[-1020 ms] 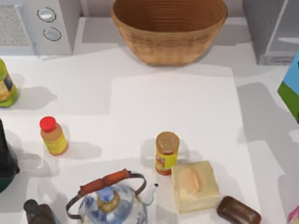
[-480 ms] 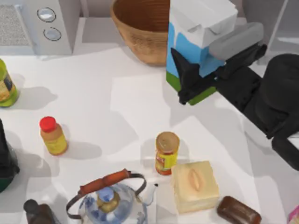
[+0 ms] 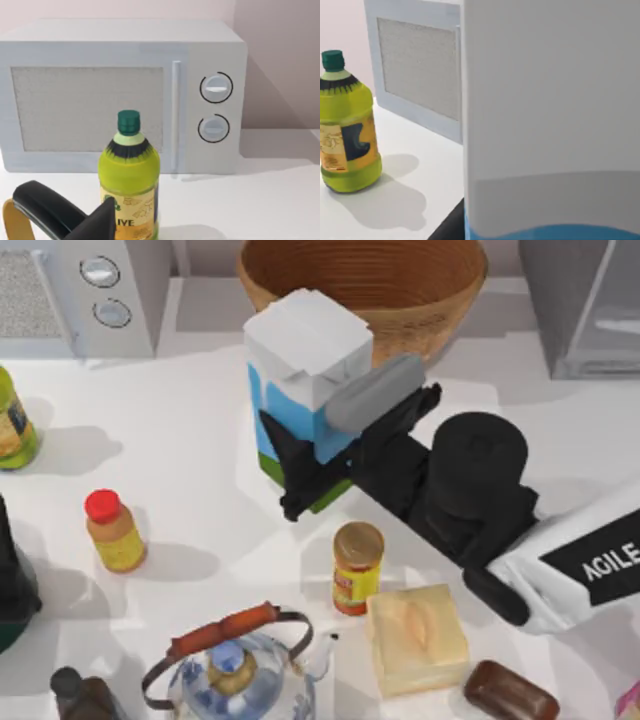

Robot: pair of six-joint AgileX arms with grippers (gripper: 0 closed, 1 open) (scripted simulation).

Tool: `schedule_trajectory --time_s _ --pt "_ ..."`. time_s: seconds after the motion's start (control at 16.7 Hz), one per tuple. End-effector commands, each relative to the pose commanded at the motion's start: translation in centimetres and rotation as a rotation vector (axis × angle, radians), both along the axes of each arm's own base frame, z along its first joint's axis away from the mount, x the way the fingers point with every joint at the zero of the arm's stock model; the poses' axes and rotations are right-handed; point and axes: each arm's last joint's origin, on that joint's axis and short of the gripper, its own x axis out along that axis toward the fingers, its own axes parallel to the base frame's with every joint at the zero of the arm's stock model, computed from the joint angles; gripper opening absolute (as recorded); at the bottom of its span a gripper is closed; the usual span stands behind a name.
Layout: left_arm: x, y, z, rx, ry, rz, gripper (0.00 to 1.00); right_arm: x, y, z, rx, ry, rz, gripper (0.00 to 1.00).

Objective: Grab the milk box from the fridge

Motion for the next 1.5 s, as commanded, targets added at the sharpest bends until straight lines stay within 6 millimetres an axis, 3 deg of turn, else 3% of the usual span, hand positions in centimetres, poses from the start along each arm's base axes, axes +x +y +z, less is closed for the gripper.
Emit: schedule_trajectory --time_s 0.36,0.6,0.9,1.08,1.26,1.5 --pt "0.0 0.0 0.0 0.0 0.0 0.0 1.0 0.1 -0.1 -0.2 -0.002 0.005 -0.003 0.0" --pt "0.0 0.0 0.0 0.0 0.0 0.0 1.0 1.6 1.3 -0.5 0.015 -0.019 -0.001 0.0" --pt "0.0 0.0 0.0 0.0 0.0 0.0 1.0 3.6 3.4 -2.5 0.016 -0.02 -0.002 0.0" --pt "0.0 0.0 0.0 0.0 0.0 0.0 1.0 3.8 3.8 -3.7 0.0 0.0 0.001 0.0" --pt "0.0 0.0 0.0 0.0 0.0 0.0 1.0 3.8 3.8 -3.7 0.0 0.0 0.001 0.0" --pt "0.0 0.0 0.0 0.0 0.0 0.0 1.0 3.8 3.8 -3.7 0.0 0.0 0.001 0.3"
